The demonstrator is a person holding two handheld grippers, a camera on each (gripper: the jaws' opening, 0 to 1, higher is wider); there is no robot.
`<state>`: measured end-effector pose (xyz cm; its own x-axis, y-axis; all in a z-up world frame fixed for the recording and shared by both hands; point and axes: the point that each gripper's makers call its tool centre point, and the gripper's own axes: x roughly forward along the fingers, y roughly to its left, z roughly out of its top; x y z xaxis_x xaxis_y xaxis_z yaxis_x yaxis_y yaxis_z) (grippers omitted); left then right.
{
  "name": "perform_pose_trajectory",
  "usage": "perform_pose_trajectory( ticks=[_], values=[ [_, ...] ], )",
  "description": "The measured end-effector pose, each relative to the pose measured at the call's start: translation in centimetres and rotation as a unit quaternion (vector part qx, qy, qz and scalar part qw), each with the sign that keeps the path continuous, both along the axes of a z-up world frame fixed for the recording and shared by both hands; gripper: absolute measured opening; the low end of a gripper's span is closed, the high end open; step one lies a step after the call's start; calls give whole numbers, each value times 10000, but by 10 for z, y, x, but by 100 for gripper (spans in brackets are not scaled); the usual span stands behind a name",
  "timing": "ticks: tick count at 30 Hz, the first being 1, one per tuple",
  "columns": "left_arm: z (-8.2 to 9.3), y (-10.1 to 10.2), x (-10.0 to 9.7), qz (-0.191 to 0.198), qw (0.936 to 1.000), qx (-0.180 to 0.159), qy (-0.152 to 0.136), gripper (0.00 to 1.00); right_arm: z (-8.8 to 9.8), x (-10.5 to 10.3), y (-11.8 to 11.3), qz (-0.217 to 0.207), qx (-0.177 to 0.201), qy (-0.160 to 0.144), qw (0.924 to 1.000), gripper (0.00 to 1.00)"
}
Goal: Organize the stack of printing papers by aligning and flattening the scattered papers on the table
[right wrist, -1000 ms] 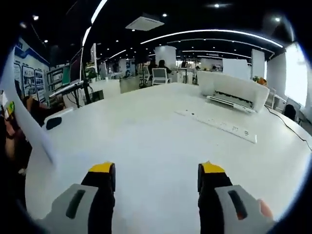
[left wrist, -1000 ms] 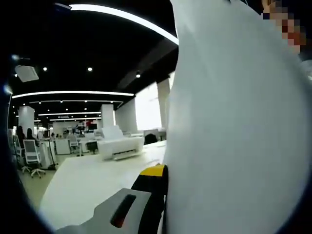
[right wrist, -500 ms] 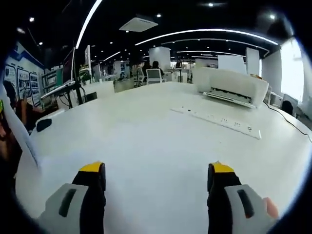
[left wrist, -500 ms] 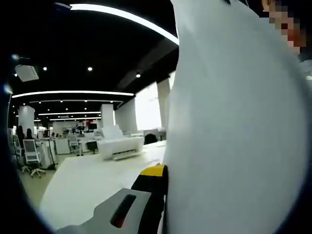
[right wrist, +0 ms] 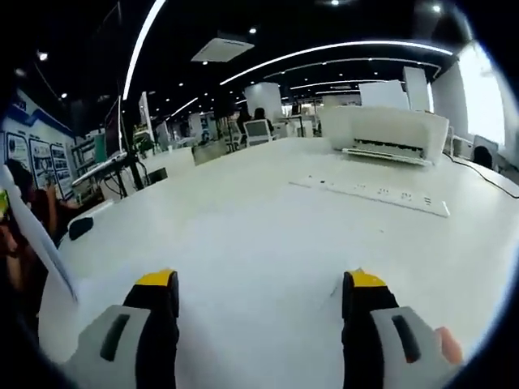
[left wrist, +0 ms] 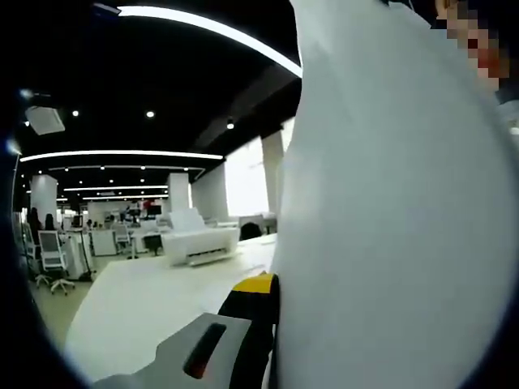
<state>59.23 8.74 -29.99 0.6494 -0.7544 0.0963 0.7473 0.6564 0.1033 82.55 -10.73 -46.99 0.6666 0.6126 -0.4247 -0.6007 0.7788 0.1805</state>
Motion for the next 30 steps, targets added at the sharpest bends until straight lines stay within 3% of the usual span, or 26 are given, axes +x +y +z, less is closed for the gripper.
perform_pose_trajectory(
  ticks=[4,9,17,26,30],
  values=[
    [0,0,-1,-1,10000,-7,-1,6,-1,1,0,4,-12,-9,10000,68],
    [0,0,-1,3,10000,-11,2,6,0,-3,2,119,-147,-87,9998,44],
    [0,-1,-1,0,10000,-6,8,6,8,-7,10,211,211,-52,9995,23],
    [0,0,0,13,10000,-15,11,6,8,-11,17,350,324,24,9989,12],
    [0,1,-1,14,10000,-18,10,6,1,-13,21,408,281,107,9987,11]
  ],
)
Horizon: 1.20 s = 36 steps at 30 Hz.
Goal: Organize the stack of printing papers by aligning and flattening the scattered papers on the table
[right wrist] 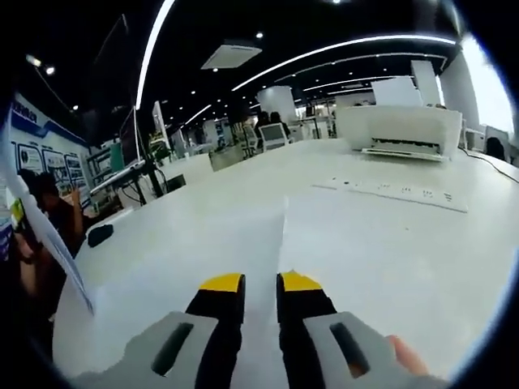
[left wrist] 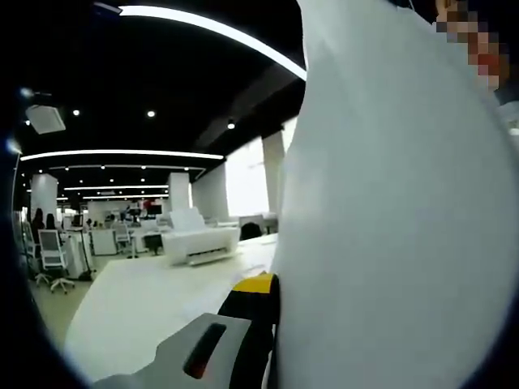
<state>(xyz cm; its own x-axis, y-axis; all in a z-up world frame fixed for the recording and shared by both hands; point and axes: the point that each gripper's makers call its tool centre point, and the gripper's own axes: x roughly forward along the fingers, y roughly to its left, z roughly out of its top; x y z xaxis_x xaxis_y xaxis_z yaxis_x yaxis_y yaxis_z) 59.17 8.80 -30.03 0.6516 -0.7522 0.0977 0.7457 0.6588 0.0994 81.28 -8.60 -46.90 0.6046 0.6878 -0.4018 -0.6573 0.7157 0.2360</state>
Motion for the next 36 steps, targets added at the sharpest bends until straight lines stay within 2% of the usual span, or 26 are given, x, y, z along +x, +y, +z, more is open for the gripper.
perform_pose_trajectory(
  ticks=[7,15,22,32,36],
  values=[
    [0,2,1,17,10000,1,5,6,-4,-2,2,9,-58,35,10000,0],
    [0,3,1,19,10000,-12,7,6,8,-6,6,7,258,18,9997,0],
    [0,5,1,40,10000,-5,-5,6,29,-9,4,13,567,-18,9984,0],
    [2,7,1,78,10000,-16,-17,6,79,-18,-10,-63,919,-541,9943,0],
    [1,6,1,75,10000,-5,-12,6,109,-21,-17,-21,1150,-855,9897,0]
  ],
)
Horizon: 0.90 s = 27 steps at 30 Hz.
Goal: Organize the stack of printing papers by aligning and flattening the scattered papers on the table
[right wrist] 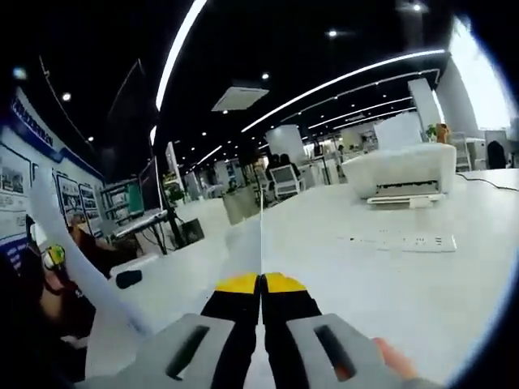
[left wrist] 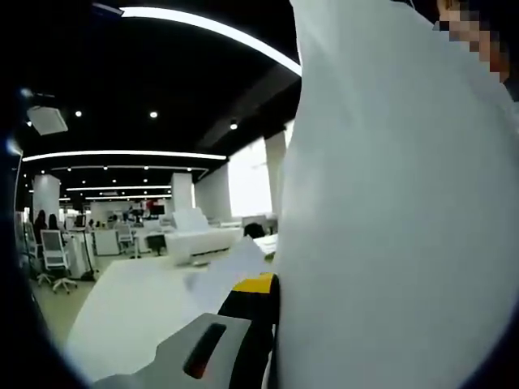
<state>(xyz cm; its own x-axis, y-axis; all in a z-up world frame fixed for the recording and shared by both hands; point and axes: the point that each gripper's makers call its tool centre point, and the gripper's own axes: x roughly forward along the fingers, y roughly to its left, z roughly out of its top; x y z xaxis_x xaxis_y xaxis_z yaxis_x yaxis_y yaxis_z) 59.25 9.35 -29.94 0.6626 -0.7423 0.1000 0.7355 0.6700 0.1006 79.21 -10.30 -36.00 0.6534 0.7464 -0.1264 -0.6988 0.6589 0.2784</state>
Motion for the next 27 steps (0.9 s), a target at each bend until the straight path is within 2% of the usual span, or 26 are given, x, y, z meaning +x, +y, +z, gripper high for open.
perform_pose_trajectory(
  ticks=[4,5,12,13,16,23,27],
  values=[
    [0,0,0,6,10000,-8,6,6,16,-5,-4,-8,46,-198,9998,0],
    [0,1,0,16,10000,-9,1,6,25,-7,-7,2,74,-303,9995,0],
    [-1,2,1,46,10000,-1,4,6,59,-21,-7,48,100,-745,9972,0],
    [-1,2,1,50,10000,-2,4,6,63,-30,-1,62,102,-820,9966,0],
    [0,3,2,59,10000,-22,-6,6,78,-37,1,58,99,-1029,9946,0],
    [0,4,2,72,10000,-40,-6,6,113,-50,-6,16,229,-1375,9902,0],
    [0,5,2,72,10000,-52,-7,6,134,-61,-13,-195,169,-1715,9848,0]
  ],
)
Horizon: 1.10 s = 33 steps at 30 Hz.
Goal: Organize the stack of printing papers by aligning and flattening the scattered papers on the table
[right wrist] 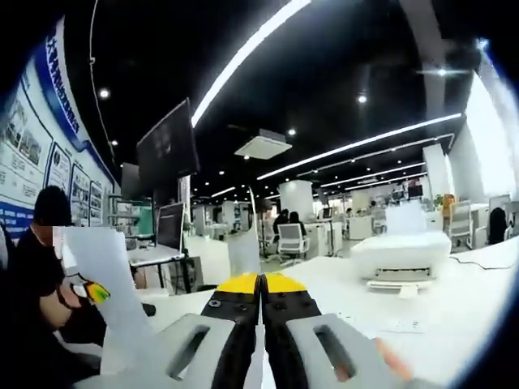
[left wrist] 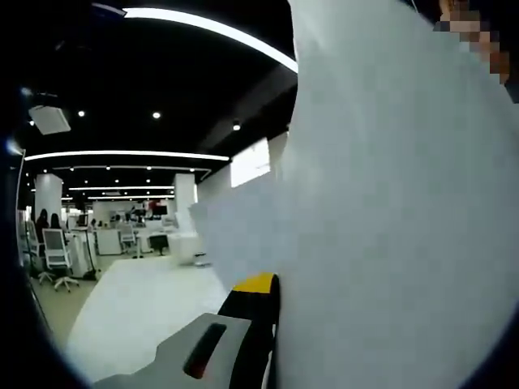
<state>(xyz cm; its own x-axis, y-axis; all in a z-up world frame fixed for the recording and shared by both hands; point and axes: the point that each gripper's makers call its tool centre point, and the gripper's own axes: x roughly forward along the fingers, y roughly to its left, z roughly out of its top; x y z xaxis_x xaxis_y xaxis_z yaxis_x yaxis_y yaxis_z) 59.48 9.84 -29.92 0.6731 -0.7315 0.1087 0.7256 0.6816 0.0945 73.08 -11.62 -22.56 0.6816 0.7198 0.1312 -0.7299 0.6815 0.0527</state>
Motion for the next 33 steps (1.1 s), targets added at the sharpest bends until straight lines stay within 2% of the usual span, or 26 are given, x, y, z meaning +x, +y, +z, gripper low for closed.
perform_pose_trajectory(
  ticks=[8,20,25,33],
  values=[
    [0,1,0,15,10000,-18,-1,6,41,-29,-14,-84,106,-567,9983,0],
    [0,3,0,59,10000,-21,6,6,84,-83,-35,-117,370,-1197,9921,0],
    [-1,1,-1,54,10000,-13,11,6,96,-105,-38,-68,389,-1388,9895,0],
    [0,1,-1,76,10000,-48,16,6,104,-133,-50,-75,411,-1559,9869,0]
  ],
)
